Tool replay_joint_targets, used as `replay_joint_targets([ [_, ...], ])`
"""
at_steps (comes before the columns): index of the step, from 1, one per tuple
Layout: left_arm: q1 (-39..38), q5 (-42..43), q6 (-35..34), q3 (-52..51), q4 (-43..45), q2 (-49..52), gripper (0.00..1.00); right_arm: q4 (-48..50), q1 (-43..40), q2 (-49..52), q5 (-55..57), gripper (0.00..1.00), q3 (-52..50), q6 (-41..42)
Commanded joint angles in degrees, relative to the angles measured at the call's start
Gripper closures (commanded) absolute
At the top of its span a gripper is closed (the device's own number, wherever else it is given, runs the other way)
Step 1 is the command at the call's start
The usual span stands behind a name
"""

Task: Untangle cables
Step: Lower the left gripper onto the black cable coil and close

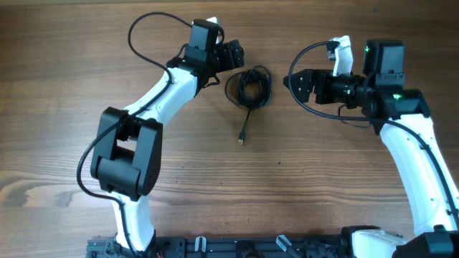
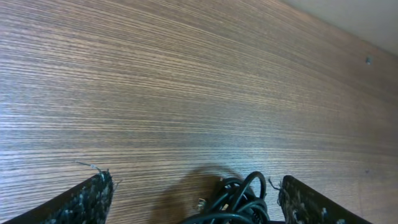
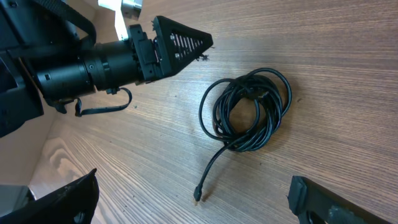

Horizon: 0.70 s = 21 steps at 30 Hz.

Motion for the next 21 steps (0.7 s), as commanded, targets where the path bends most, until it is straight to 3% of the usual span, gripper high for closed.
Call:
replay_joint_targets([
  [1,-1.6,-0.8,-0.1,0.9,0.1,2.3,0.14,-0.1,0.1,0.4,1.2,0.00,1.1,0.2],
  [6,-1.9,-0.8,0.5,0.7,-5.2,3.9,0.14,-0.1,0.1,0.4,1.2,0.00,1.1,1.0],
  [11,-1.9,-0.7,6.0,0.7,-10.4,4.0,0.27,-0.1,0.1,0.4,1.2,0.00,1.1,1.6],
  [21,-1.7,-4.5,7.8,0.0,-10.8,4.1,0.32,-0.2,0.1,0.4,2.5,0.00,1.1,1.5],
])
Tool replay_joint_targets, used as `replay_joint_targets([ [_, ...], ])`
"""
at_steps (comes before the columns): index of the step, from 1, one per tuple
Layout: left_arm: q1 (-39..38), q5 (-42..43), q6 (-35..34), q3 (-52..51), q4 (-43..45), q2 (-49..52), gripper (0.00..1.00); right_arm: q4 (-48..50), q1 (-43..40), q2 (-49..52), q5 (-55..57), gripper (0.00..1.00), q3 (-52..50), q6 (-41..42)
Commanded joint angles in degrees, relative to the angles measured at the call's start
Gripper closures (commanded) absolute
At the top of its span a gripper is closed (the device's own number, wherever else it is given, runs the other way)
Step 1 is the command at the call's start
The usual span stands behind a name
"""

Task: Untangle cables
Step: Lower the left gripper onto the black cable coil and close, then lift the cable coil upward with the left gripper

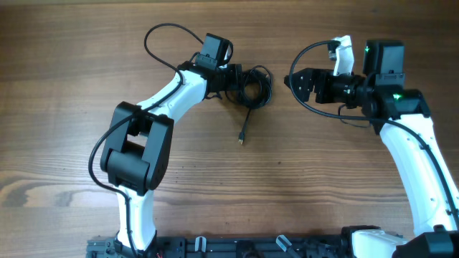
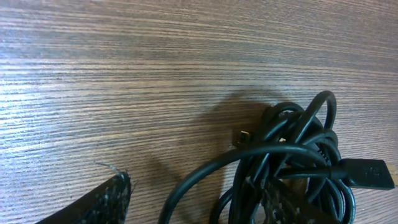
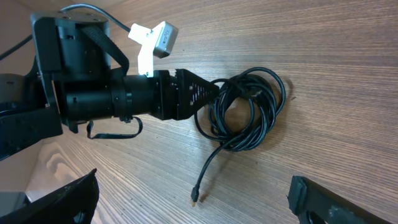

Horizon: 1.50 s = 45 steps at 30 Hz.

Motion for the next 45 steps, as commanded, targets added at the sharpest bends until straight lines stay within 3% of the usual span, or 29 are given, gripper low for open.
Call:
replay_joint_targets([
  [1,0.3,-5.3,1.7,-0.2,0.0,0.7,0.32,-0.2,0.1,0.4,1.2,0.00,1.1,0.4],
  [8,0.4,-9.5,1.7,-0.7,0.2,0.9,0.33,-1.4,0.1,0.4,1.2,0.00,1.1,0.3],
  [11,0.0,-7.8,1.7,-0.7,0.3,1.2,0.38,-1.4,0.1,0.5,1.2,0.00,1.1,0.3],
  [27,-0.4,-4.0,1.5,-0.7,-0.5,4.2,0.42,-1.8,0.1,1.5,1.4,0.00,1.1,0.4],
  [28,-0.4,-2.5,1.5,-0.7,-0.5,4.2,0.44,-1.8,0.1,1.5,1.4,0.00,1.1,0.4],
  [32,-0.4,1.2,1.4,-0.7,-0.7,4.2,0.94,-1.7,0.1,1.5,1.4,0.00,1.1,0.4],
  [40,0.6,2.6,1.4,0.5,-1.2,-0.1,0.96,-1.6,0.1,1.5,2.9,0.00,1.1,0.4],
  [45,1.5,11.5,-1.9,4.0,-1.0,-9.1,0.96,-0.8,0.1,1.5,2.9,0.00,1.1,0.5],
])
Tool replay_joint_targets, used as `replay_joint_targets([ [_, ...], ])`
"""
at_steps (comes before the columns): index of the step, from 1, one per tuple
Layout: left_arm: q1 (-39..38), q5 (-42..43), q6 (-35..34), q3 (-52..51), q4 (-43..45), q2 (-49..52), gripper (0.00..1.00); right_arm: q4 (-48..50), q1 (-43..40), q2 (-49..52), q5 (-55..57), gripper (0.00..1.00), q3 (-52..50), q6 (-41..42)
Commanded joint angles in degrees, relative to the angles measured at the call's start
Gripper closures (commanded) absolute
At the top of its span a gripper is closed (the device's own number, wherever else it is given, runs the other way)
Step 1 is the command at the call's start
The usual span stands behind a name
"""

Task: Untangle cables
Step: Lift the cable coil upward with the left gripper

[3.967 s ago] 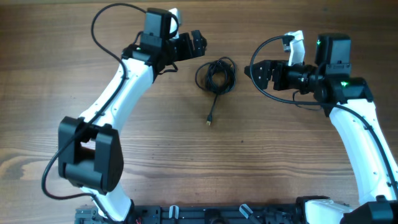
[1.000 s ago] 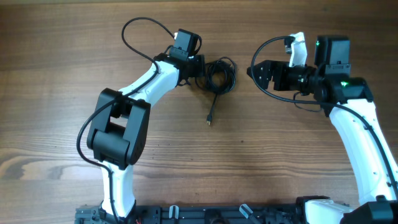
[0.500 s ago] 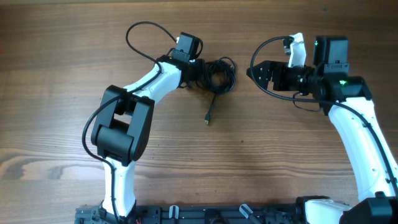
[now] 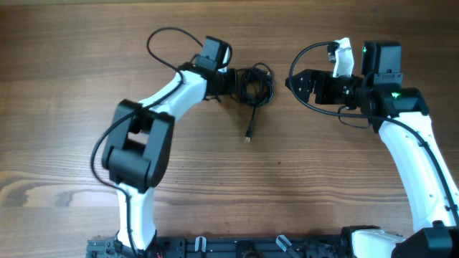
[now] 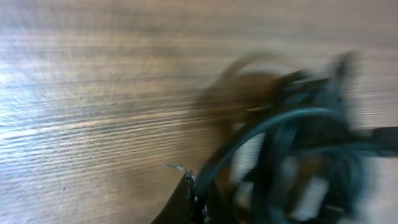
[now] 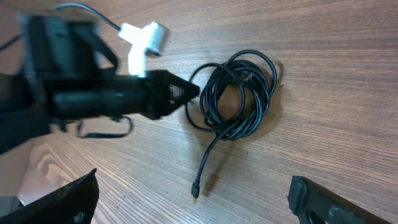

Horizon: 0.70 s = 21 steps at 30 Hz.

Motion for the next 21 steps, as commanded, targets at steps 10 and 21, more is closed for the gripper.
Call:
replay_joint_targets([
  [10,0.7,13.2,-20.1,4.8,4.5,-21.5,0.96,2.4,0.1,0.6,0.5,0.02,1.1,1.8],
  [21,0.8,12.1,-39.1,4.8,6.3,-21.9,0.96,2.4,0.1,0.6,-0.4,0.05,1.1,1.9],
])
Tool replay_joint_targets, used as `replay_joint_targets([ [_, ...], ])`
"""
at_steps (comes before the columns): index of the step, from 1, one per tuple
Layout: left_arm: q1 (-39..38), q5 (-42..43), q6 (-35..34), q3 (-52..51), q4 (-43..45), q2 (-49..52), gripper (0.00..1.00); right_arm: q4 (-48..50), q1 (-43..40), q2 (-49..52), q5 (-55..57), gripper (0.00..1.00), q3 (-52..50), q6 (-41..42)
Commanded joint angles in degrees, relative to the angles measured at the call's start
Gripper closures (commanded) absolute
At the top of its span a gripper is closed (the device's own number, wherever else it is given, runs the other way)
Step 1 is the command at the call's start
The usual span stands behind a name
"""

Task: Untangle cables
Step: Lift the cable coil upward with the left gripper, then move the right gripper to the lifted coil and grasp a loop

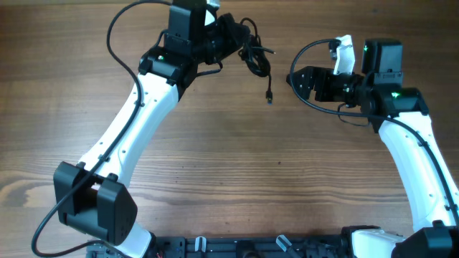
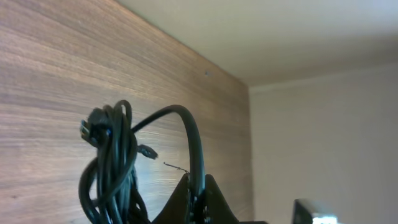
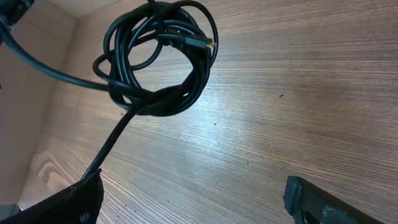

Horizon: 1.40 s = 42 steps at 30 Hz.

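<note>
A black cable [image 1: 252,51], coiled into a tangled bundle, hangs in the air from my left gripper [image 1: 235,34], which is shut on one loop of it. The loose plug end [image 1: 269,97] dangles below the coil. In the left wrist view, the jaws [image 2: 198,188] pinch a single strand while the rest of the coil [image 2: 111,163] droops to the left. My right gripper [image 1: 293,79] stands open to the right of the bundle, apart from it. The right wrist view shows the coil [image 3: 158,56] ahead, and its tail [image 3: 107,154] runs down past the left finger [image 3: 59,200].
The wooden table [image 1: 229,179] lies under both arms. Its far edge meets a pale wall [image 2: 298,124]. The arms' own black supply cables [image 1: 118,29] loop beside their wrists.
My left gripper was shut on the coil on the table; now it is higher and farther back with the bundle off the surface. The plug end has left the table and hangs.
My left gripper was open just left of the coil lying on the table. Then its fingers were at the coil's left side, then shut on a loop. Now the bundle hangs in the air from it. The right gripper has stayed open in place.
</note>
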Motion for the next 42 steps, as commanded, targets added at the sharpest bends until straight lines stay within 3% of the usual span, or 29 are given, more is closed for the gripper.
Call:
replay_joint_targets([
  [1,0.2,-0.4,-10.3,0.6,1.3,-0.2,0.96,0.3,0.1,0.5,-0.9,0.06,1.1,0.4],
  [6,0.2,-1.0,-22.1,0.6,1.2,-0.2,0.96,0.3,0.1,0.5,-1.4,0.06,1.1,0.5],
  [11,0.2,-1.2,-40.8,0.6,-0.2,-0.2,0.96,0.5,0.1,0.5,-1.4,0.06,1.1,4.1],
  [19,0.1,-8.1,-53.5,0.6,-6.4,-0.2,0.96,0.9,0.2,0.7,-1.2,0.09,1.1,11.7],
  [28,0.1,-8.8,-60.0,0.6,-7.2,-0.2,0.96,4.9,5.0,3.5,-1.4,0.15,1.1,16.7],
  [42,-0.2,-8.8,-60.0,0.6,-8.0,-0.2,0.96,20.7,16.3,9.0,2.4,0.24,1.1,31.9],
])
